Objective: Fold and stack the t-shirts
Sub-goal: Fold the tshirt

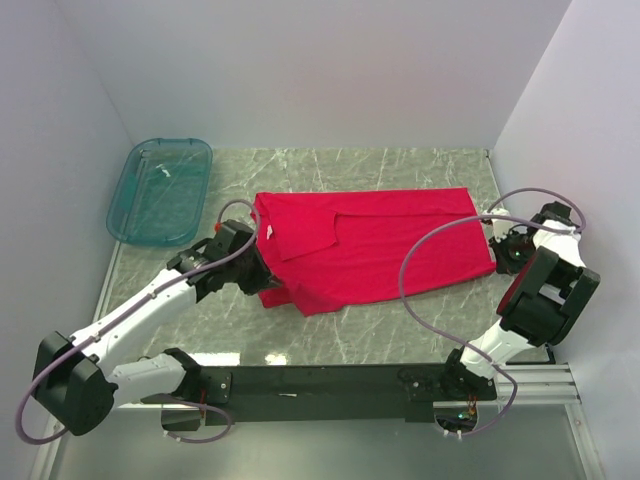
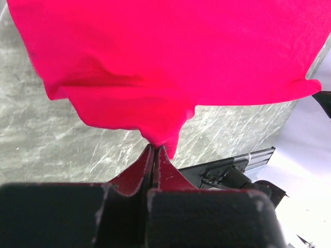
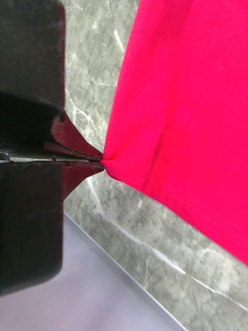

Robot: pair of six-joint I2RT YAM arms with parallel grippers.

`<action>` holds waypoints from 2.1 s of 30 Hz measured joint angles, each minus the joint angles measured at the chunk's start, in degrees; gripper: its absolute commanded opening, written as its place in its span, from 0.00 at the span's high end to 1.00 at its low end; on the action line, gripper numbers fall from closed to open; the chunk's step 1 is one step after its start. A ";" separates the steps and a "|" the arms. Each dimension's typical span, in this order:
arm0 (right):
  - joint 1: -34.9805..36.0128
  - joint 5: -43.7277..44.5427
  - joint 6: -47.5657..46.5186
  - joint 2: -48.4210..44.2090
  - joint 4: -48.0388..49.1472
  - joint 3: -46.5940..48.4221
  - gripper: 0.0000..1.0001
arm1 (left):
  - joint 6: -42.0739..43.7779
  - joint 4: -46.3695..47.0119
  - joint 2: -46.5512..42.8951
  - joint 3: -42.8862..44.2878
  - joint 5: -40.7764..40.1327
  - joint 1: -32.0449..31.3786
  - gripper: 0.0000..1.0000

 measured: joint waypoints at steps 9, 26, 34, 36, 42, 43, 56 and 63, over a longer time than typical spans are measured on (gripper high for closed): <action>0.00 -1.40 2.89 1.09 0.15 1.77 1.00 | 2.75 -0.07 1.62 3.39 1.46 2.93 1.00; 0.00 -2.49 6.58 3.23 0.83 3.69 1.00 | 6.71 -0.04 5.97 8.70 3.41 5.73 1.00; 0.11 -2.43 8.74 4.00 2.43 3.72 1.00 | 7.65 0.02 7.02 11.23 4.24 7.21 1.00; 0.17 -2.40 9.33 4.11 3.02 3.69 1.00 | 8.17 0.00 7.48 11.72 4.31 7.69 1.00; 0.79 -2.43 11.69 5.27 4.74 4.02 1.00 | 8.92 0.15 9.40 12.55 4.55 9.11 1.00; 0.92 -2.43 12.09 5.46 5.09 4.09 1.00 | 9.16 0.17 9.75 12.76 4.72 9.44 1.00; 2.38 -2.27 16.11 7.72 7.89 5.84 1.00 | 11.65 1.31 15.12 17.73 6.82 12.26 1.00; 2.38 -2.19 17.33 8.28 8.31 6.93 1.00 | 13.00 1.29 19.52 20.87 7.67 13.16 1.00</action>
